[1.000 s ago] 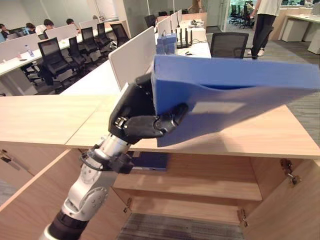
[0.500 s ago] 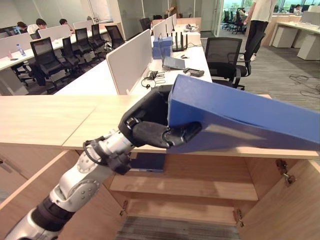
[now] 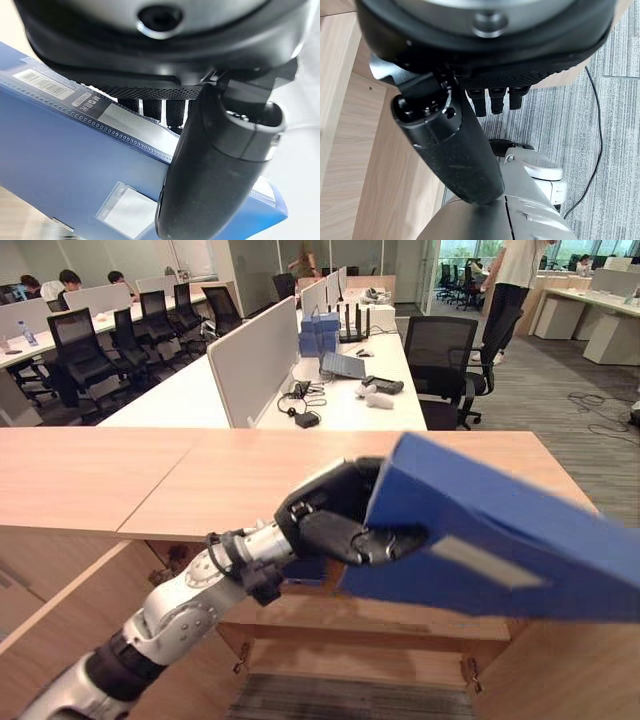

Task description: Put the empty folder in the office cabinet

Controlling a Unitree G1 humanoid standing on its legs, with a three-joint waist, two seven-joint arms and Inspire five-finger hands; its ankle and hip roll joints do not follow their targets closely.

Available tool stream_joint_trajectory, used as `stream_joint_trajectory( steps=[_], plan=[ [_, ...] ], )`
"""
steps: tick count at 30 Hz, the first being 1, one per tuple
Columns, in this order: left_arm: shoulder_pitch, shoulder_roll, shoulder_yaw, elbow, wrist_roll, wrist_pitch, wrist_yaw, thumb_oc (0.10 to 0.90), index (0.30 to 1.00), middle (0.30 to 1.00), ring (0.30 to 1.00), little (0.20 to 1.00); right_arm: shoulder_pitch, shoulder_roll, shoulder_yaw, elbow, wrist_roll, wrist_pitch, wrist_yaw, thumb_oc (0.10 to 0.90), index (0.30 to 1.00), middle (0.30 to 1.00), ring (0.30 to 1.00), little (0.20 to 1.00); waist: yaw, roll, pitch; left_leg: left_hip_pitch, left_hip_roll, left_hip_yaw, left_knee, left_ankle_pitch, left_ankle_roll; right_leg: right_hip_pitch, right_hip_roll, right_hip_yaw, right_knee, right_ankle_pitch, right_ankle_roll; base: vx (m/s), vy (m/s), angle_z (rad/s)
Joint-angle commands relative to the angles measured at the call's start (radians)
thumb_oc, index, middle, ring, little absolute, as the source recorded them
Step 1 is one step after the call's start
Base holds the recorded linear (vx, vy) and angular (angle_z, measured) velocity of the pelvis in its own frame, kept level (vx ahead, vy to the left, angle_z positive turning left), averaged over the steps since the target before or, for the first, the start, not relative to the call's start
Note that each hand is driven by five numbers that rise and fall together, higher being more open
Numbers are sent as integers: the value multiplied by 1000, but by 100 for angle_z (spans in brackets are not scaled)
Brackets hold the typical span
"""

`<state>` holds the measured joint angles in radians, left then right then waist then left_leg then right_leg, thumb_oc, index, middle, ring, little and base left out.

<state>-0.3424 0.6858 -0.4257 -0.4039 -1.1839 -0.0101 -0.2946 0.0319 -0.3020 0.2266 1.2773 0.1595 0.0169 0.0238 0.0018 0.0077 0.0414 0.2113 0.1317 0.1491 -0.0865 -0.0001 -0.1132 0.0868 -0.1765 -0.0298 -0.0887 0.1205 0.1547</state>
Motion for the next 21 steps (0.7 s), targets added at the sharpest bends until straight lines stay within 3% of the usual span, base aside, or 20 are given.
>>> stream_joint_trajectory(
  steps=[1,4,11,20,21],
  plan=[
    [-226,-9,60,-44,-88,-138,14,400,300,300,300,300,-131,2,28,44,6,-16,7,800,900,900,900,900,-1,-8,34,16,-83,20,-1,-87,64,42,-15,-4,108,-160,41,10,56,-9],
    [-223,1,31,-8,-78,-132,45,400,300,300,300,300,-136,1,20,34,26,-11,-8,800,900,900,900,900,-7,-8,41,17,-91,24,-1,-93,71,30,-19,2,124,-157,46,30,43,-9],
    [-15,23,75,91,30,-82,73,400,300,300,300,300,-99,-3,-68,22,122,-4,-13,800,900,900,900,900,-9,-3,45,17,-99,26,-1,-97,77,26,-25,-3,125,-157,47,50,29,-1],
    [152,61,144,123,42,-51,64,400,300,300,300,300,-139,-44,-151,-114,270,-52,-38,800,900,900,900,900,2,-3,47,7,-100,19,-1,-96,76,26,-26,-11,119,-154,48,0,0,0],
    [217,82,180,121,52,-44,51,400,300,300,300,300,-150,-73,-186,-222,311,-86,-50,800,900,900,900,900,6,-2,50,4,-99,16,-1,-95,75,23,-25,-10,119,-155,48,0,0,0]
  ],
)
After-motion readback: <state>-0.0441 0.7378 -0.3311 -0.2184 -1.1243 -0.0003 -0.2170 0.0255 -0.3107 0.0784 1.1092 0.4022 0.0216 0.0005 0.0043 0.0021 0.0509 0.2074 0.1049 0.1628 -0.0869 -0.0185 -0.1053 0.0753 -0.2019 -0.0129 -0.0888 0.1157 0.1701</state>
